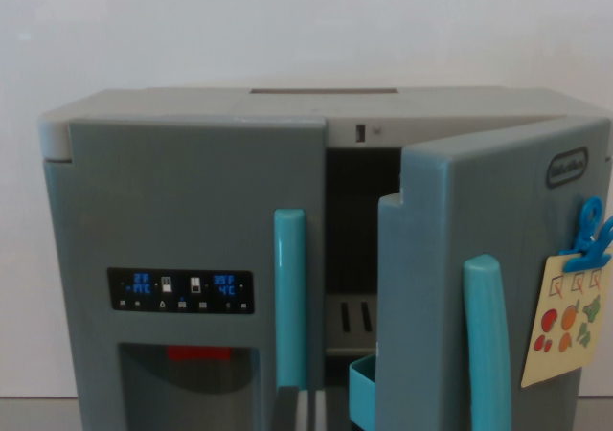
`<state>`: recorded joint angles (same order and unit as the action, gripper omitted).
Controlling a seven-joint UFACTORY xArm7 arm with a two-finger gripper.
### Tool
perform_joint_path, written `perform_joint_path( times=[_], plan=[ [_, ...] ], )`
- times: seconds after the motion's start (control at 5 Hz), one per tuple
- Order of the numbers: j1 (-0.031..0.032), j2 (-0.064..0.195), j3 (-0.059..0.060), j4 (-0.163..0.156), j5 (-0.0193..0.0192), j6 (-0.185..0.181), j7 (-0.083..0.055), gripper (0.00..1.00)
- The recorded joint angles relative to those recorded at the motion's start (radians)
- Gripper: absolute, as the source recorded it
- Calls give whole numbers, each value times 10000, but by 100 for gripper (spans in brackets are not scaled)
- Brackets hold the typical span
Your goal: Close fridge door
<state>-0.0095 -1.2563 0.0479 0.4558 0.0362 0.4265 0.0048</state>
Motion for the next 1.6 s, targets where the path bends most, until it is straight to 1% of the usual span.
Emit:
perform_joint_path(
  times=[0.8, 1.0, 1.2, 1.4, 1.6],
  plan=[
    [-6, 0, -3, 0, 0, 3, 0, 100],
    [-19, 87, -156, 0, 0, 3, 0, 100],
    [-19, 87, -156, 0, 0, 3, 0, 100],
    [-19, 302, -590, 1, 0, 3, 0, 100],
    [-19, 302, -590, 1, 0, 3, 0, 100]
  ],
)
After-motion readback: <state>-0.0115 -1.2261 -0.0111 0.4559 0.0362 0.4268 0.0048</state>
